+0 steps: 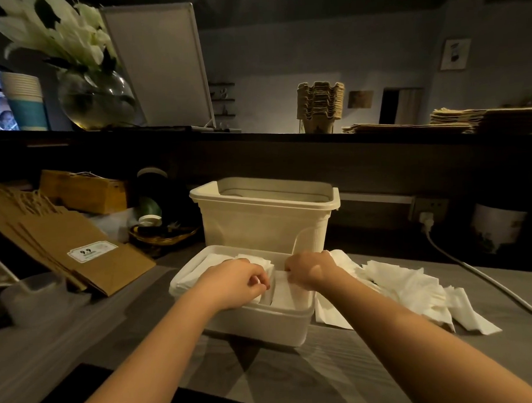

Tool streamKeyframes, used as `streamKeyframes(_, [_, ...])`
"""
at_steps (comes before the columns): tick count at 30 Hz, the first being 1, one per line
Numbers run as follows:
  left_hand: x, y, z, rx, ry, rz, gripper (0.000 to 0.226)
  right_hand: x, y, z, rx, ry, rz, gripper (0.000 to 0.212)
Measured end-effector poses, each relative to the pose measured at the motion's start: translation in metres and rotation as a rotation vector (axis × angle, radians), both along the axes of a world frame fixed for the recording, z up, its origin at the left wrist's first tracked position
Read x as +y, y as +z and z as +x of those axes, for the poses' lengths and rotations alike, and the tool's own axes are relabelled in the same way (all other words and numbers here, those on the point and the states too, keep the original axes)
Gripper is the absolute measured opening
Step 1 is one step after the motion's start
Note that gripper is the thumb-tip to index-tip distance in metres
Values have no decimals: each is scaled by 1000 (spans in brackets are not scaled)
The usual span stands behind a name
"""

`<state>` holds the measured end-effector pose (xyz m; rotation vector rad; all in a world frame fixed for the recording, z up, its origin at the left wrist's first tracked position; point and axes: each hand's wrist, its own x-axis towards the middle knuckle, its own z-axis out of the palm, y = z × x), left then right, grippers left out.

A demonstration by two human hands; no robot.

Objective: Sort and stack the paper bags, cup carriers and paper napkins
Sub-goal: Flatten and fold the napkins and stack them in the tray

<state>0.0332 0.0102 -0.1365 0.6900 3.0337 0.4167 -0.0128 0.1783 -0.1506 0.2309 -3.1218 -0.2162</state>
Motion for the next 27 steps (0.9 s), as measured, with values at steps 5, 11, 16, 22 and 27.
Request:
streamKeyframes(5, [2, -1, -1, 32, 1, 13, 21, -2, -2, -1, -26, 15, 37, 28])
streamKeyframes(11, [1, -1, -4, -17, -13, -55, 20, -3, -1, 2, -5, 30, -39, 28])
streamKeyframes(16, [9, 5, -5, 0, -37, -30, 17, 0, 10, 15, 120, 64, -144, 22])
streamKeyframes(22, [59, 14, 6, 144, -136, 94, 15, 47, 17, 42, 509, 101, -344, 20])
streamKeyframes(27, [114, 2, 14, 115, -286, 244, 14, 125, 3, 73, 560, 17, -359, 34])
